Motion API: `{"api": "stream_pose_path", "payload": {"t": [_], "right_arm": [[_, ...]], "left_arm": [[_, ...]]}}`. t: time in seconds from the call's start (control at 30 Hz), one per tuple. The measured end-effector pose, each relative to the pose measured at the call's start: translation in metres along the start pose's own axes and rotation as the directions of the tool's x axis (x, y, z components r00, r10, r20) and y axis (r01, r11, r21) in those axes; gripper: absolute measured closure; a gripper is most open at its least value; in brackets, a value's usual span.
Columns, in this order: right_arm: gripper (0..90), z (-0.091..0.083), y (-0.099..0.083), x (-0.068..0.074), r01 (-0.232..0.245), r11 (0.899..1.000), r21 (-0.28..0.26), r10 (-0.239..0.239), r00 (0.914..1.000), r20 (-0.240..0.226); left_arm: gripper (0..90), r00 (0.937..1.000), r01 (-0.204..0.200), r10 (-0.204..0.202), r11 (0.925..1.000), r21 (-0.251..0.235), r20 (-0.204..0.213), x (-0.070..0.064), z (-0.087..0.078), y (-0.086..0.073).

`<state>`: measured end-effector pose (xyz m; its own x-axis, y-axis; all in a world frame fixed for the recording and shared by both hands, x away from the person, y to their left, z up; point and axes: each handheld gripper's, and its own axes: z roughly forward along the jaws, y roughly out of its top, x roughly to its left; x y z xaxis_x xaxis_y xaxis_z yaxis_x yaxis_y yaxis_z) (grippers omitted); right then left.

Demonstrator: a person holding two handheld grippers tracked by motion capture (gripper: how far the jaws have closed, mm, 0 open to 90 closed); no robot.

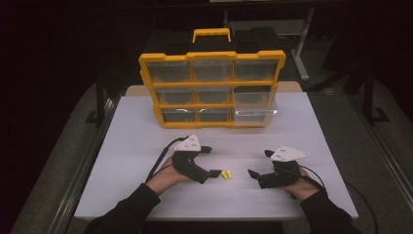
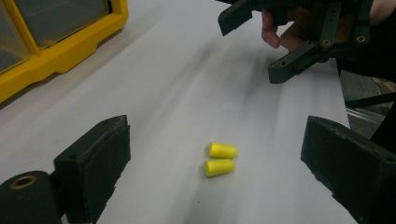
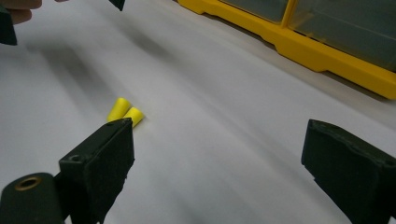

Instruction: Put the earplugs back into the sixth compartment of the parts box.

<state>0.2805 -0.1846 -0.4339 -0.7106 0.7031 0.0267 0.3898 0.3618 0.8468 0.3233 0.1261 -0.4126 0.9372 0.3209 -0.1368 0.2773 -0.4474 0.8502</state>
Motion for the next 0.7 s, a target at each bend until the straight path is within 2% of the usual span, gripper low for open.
{"api": "stream_pose_path", "payload": {"t": [0.43, 0.7], "right_arm": [[8.6, 0.0, 0.0, 0.0, 0.004, 1.0, -0.001, -0.004, 1.0, -0.002], [8.5, 0.0, 0.0, 0.0, 0.006, 1.0, -0.002, -0.006, 1.0, -0.003]], "left_arm": [[14.6, 0.9998, -0.018, 0.018, 0.9996, 0.02, 0.01, -0.004, 0.016, 0.003], [20.9, 0.9996, -0.016, 0.015, 0.999, 0.042, 0.025, -0.006, 0.027, -0.002]]}}
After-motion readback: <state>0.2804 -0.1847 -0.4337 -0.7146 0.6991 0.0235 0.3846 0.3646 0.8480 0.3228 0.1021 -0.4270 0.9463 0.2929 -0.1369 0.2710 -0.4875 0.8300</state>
